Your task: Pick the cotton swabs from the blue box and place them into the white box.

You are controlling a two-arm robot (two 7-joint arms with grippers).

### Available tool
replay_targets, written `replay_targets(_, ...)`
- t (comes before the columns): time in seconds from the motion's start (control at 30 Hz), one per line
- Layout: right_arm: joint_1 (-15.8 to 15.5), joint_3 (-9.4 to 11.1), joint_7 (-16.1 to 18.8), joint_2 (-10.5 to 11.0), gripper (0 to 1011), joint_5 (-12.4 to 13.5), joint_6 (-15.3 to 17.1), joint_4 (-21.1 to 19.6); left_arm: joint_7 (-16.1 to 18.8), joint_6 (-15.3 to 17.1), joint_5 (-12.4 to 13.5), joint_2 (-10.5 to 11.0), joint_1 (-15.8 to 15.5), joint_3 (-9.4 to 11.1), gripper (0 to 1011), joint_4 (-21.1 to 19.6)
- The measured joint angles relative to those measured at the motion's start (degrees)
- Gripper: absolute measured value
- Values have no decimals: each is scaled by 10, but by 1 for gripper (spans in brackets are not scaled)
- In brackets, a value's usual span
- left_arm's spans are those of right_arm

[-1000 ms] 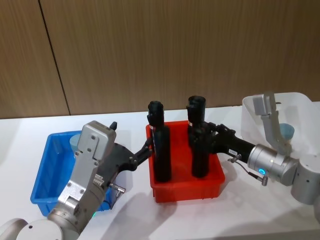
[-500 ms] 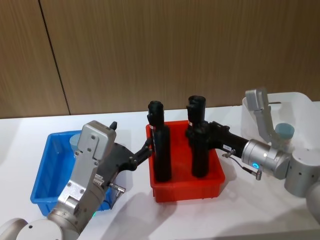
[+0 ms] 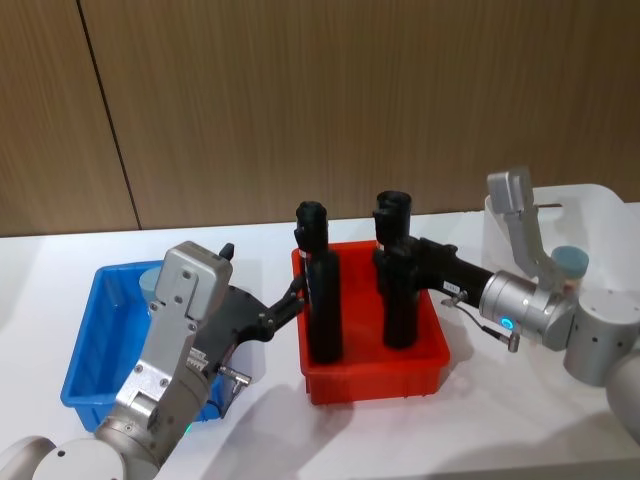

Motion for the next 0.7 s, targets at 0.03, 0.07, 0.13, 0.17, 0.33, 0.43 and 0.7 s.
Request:
replay_targets(0.03,0,0,-1,0,535,0,0,-2,0,0,0,0,0,0,1004,0)
replay_targets(0.07,-1,0,-2,0,535,0,0,-7,0,0,0,0,0,0,1004,0)
replay_targets(0.13,-6,1,-4,2,535,1,4,-19,0,0,0,0,0,0,1004,0)
replay_targets(0.17,-8,1,-4,3,535,2,5,-24,0,0,0,0,0,0,1004,0)
replay_targets(0.33,-29,4,-13,10,535,8,19,-79,0,0,0,0,0,0,1004,0)
replay_targets(0.43,-44,7,-19,17,535,13,29,-125,0,0,0,0,0,0,1004,0)
replay_targets(0.7,-81,18,-42,36,535,24,57,-240,0,0,0,0,0,0,1004,0)
